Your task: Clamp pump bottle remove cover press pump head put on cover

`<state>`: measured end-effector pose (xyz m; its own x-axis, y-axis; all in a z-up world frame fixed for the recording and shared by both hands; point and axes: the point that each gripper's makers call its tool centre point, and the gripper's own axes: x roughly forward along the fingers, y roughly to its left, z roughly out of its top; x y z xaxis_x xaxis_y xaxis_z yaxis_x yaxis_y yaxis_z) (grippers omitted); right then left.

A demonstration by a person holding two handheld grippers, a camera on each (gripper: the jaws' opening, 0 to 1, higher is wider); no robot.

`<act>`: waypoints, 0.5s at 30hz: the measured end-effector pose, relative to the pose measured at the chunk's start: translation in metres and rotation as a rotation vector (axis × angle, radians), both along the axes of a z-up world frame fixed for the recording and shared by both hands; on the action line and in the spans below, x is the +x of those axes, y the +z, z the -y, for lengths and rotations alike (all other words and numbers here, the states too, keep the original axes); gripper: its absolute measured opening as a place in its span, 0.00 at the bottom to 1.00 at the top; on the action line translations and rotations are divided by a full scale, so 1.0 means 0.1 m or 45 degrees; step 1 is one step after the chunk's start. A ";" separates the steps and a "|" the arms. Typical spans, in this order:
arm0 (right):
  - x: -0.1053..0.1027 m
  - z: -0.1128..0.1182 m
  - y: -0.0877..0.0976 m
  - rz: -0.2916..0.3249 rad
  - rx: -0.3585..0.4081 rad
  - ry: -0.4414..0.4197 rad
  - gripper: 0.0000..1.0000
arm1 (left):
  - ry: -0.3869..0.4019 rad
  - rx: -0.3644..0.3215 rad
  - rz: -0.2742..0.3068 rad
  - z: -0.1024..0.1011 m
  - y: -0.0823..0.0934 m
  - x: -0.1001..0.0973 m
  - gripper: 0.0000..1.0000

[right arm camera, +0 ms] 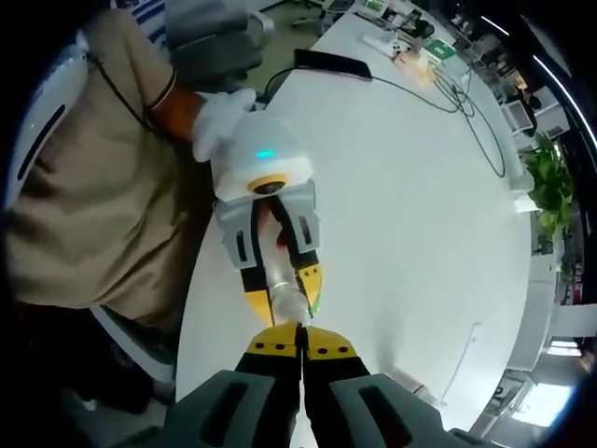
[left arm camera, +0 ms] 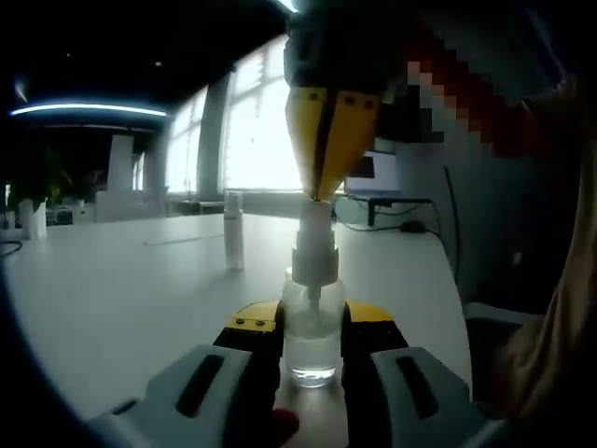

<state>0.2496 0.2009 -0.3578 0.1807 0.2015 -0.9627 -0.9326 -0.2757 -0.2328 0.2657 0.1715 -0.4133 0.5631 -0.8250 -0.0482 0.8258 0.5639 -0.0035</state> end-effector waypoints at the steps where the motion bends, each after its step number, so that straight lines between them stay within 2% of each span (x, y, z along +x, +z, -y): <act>1: 0.00 0.00 0.00 -0.001 -0.001 -0.002 0.00 | 0.000 0.000 0.000 0.00 0.00 0.00 0.15; 15: -0.03 0.01 -0.02 -0.024 -0.035 -0.024 0.00 | 0.000 0.004 0.007 0.00 0.00 -0.01 0.15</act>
<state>0.2468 0.2000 -0.3600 0.1657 0.1717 -0.9711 -0.9419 -0.2640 -0.2074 0.2651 0.1717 -0.4132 0.5635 -0.8248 -0.0479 0.8258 0.5640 0.0028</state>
